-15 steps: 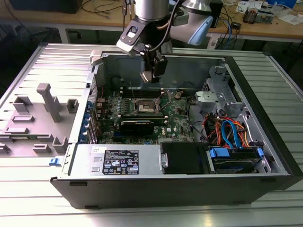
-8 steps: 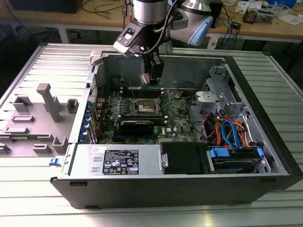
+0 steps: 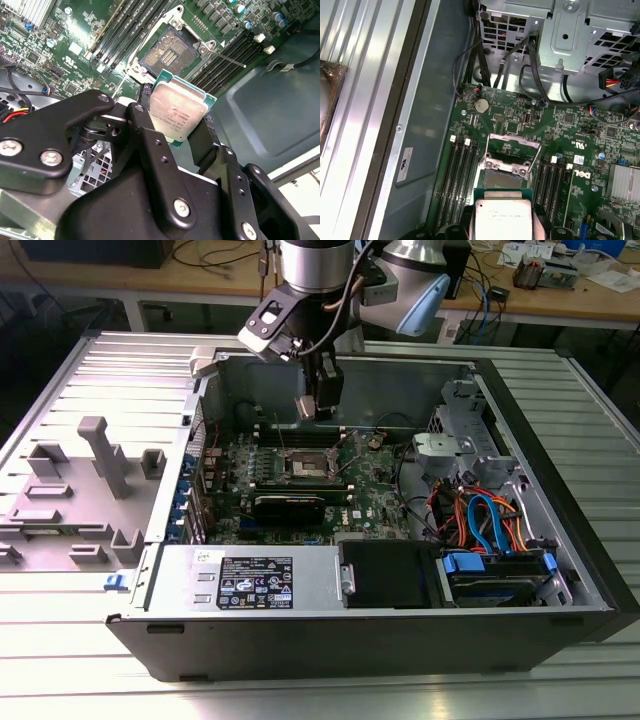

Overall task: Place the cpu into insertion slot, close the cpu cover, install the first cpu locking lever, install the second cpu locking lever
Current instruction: 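Place the cpu into insertion slot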

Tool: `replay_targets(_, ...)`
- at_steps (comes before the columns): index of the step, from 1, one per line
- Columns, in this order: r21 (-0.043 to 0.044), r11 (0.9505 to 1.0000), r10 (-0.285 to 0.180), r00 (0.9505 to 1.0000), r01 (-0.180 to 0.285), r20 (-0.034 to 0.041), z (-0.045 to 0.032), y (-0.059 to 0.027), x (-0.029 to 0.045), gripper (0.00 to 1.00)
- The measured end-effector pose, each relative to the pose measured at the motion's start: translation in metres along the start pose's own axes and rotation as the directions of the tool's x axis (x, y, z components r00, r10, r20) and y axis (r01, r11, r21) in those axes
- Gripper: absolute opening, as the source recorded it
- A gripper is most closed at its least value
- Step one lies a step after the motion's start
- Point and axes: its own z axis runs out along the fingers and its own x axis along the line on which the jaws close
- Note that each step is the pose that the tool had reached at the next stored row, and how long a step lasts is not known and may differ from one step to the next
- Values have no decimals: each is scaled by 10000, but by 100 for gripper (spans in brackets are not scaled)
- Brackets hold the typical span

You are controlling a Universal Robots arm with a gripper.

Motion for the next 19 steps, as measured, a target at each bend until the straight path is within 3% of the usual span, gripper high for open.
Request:
replay_targets(8, -1, 10000, 27, 10000, -27, 3, 0, 0, 0, 55)
replay_targets(14, -14, 9981, 617, 9981, -617, 44, 10, -5, 1, 55)
replay_targets(19, -16, 9975, 708, 9975, -708, 51, 11, -16, 3, 55)
